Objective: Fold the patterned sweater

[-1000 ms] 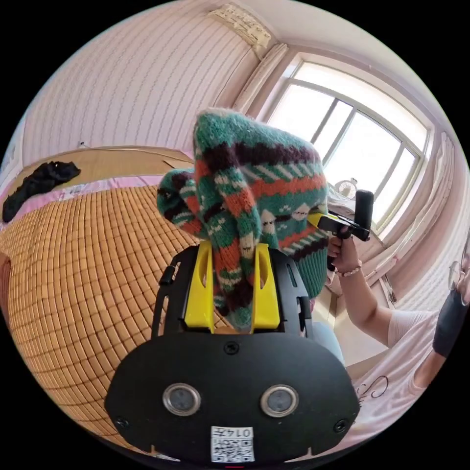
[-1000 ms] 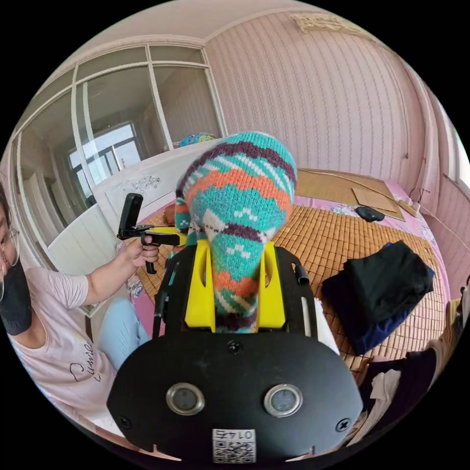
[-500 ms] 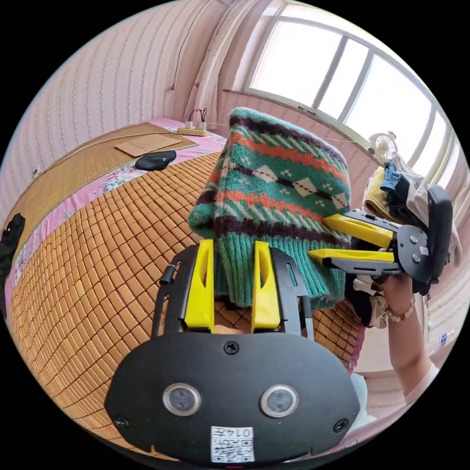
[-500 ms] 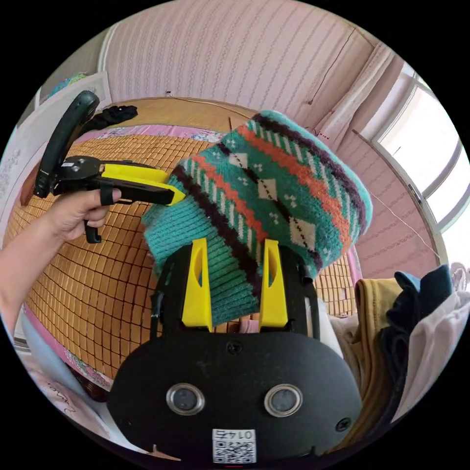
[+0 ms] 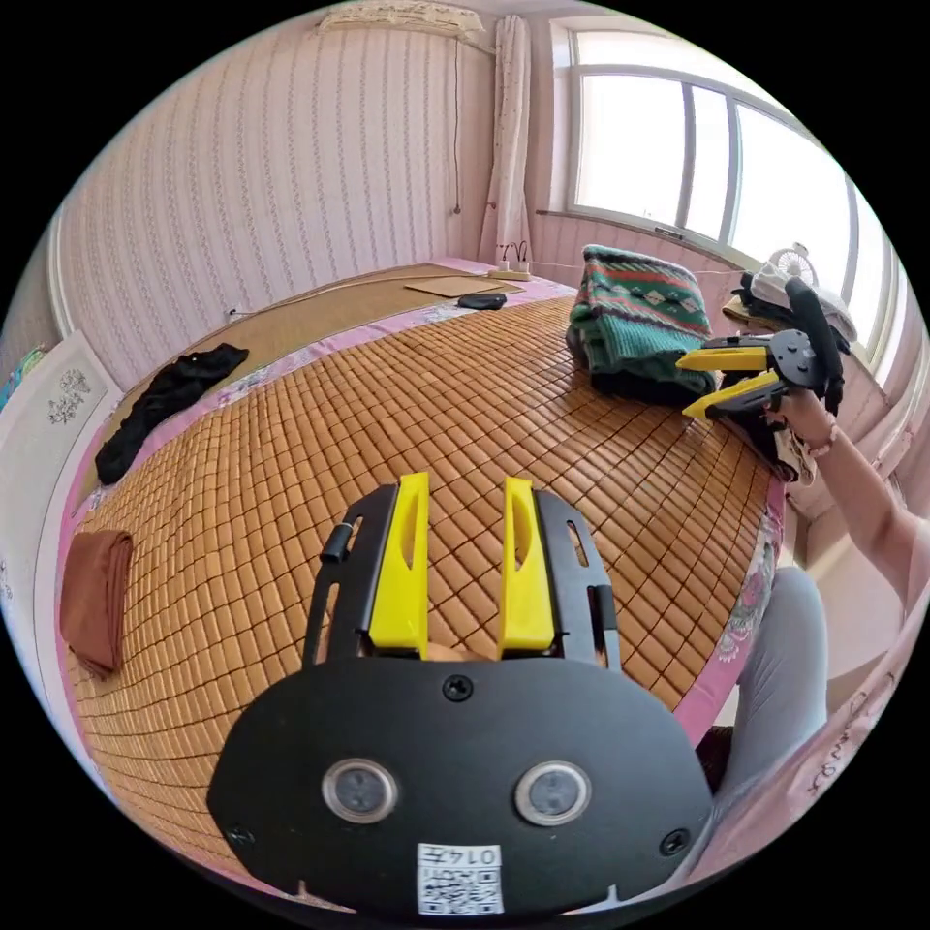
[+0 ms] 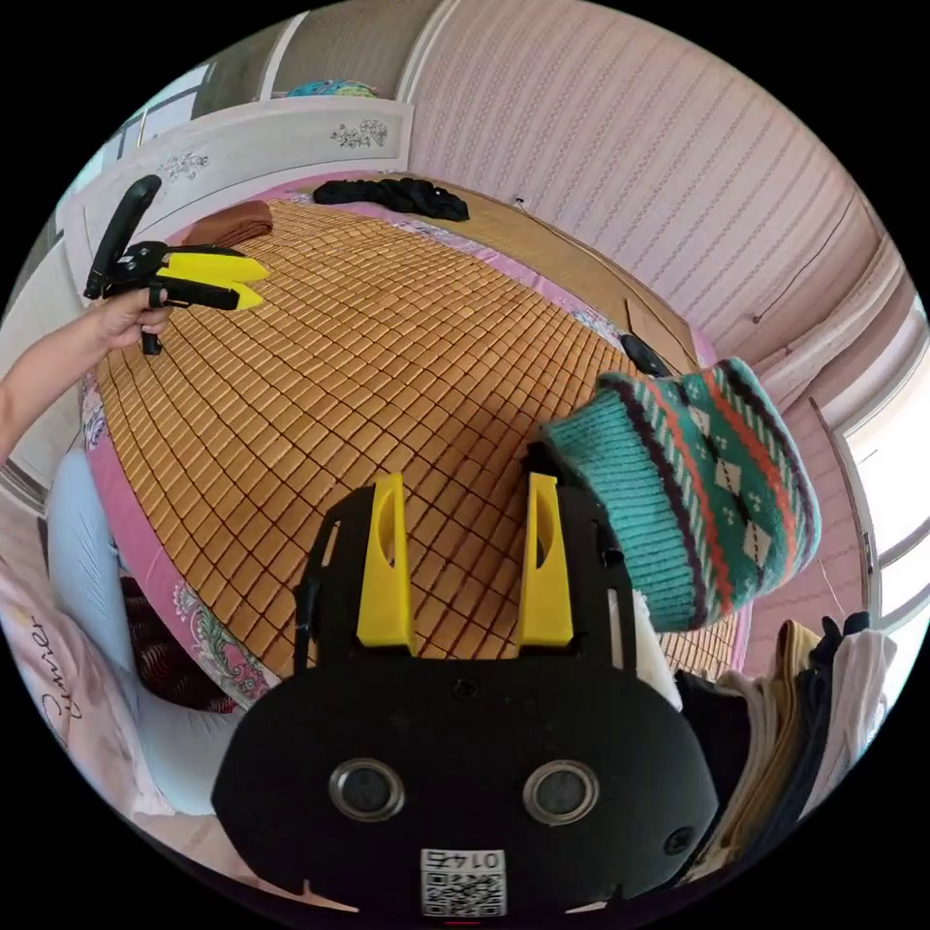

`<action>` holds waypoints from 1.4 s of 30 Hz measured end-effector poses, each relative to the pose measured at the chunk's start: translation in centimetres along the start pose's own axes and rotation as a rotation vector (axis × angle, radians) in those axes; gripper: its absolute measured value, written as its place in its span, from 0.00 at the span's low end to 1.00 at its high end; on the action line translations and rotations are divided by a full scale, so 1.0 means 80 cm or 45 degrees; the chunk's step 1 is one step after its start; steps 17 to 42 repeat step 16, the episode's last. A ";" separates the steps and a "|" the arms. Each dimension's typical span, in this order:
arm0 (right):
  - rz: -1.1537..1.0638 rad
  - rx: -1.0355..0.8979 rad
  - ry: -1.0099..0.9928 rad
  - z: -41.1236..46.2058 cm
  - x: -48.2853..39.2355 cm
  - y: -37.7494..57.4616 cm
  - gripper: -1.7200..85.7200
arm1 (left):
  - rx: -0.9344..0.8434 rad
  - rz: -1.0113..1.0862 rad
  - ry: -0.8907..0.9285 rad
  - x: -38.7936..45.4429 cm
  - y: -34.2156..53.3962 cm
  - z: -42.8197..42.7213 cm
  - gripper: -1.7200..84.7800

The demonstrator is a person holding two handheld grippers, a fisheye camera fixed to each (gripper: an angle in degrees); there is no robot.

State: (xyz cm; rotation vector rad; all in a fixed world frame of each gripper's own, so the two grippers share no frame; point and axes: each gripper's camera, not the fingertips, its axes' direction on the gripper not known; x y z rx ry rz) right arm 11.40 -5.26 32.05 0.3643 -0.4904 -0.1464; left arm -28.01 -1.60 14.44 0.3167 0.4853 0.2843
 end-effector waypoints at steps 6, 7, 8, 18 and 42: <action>-0.263 0.116 -0.356 0.060 -0.162 -0.108 0.20 | 0.035 -0.389 -0.376 -0.168 0.180 -0.115 0.15; -0.320 0.143 -0.370 0.070 -0.197 -0.131 0.20 | 0.031 -0.441 -0.392 -0.185 0.191 -0.123 0.15; -0.378 0.169 -0.383 0.082 -0.231 -0.155 0.20 | 0.027 -0.534 -0.420 -0.218 0.210 -0.134 0.15; -0.576 0.229 -0.450 0.162 -0.417 -0.318 0.19 | 0.064 -0.687 -0.579 -0.382 0.213 -0.144 0.15; -0.576 0.229 -0.450 0.162 -0.417 -0.318 0.19 | 0.064 -0.687 -0.579 -0.382 0.213 -0.144 0.15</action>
